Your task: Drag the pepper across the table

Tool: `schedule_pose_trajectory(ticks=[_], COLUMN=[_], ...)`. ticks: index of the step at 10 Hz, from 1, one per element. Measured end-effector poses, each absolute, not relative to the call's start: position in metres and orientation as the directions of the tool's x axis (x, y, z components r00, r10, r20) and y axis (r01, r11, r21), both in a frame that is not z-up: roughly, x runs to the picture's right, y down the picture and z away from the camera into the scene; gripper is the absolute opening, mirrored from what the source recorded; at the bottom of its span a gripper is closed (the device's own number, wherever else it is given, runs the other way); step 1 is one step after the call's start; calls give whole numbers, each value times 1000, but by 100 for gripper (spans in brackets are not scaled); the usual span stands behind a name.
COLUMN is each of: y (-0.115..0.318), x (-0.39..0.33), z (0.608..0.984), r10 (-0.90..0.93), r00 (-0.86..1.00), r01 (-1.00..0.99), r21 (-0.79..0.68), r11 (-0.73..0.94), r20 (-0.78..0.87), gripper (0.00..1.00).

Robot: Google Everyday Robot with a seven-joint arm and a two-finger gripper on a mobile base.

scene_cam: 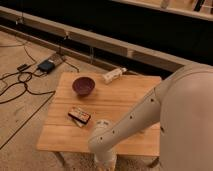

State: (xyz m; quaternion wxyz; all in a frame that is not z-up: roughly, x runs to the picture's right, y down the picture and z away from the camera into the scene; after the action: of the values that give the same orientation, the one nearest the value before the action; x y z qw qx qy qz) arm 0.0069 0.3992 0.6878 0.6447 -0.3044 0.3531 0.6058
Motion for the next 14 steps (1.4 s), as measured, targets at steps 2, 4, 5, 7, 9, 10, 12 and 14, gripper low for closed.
schedule_pose_trajectory(ticks=[2,4,5,7,9,10,12,14], y=[399,399,399,399,399,399,399,399], x=[7,7,7,7,7,7,7,7], z=[688,688,688,688,688,688,688,688], r10=[566,566,566,566,566,566,566,566], r00=[17,17,17,17,17,17,17,17], r01=[-996,-996,-996,-996,-996,-996,-996,-996], r21=[35,35,35,35,35,35,35,35], r11=[81,81,81,81,81,81,81,81], r20=[-824,-824,-824,-824,-824,-824,-824,-825], gripper=[4,26,34,52,72,78,80,80])
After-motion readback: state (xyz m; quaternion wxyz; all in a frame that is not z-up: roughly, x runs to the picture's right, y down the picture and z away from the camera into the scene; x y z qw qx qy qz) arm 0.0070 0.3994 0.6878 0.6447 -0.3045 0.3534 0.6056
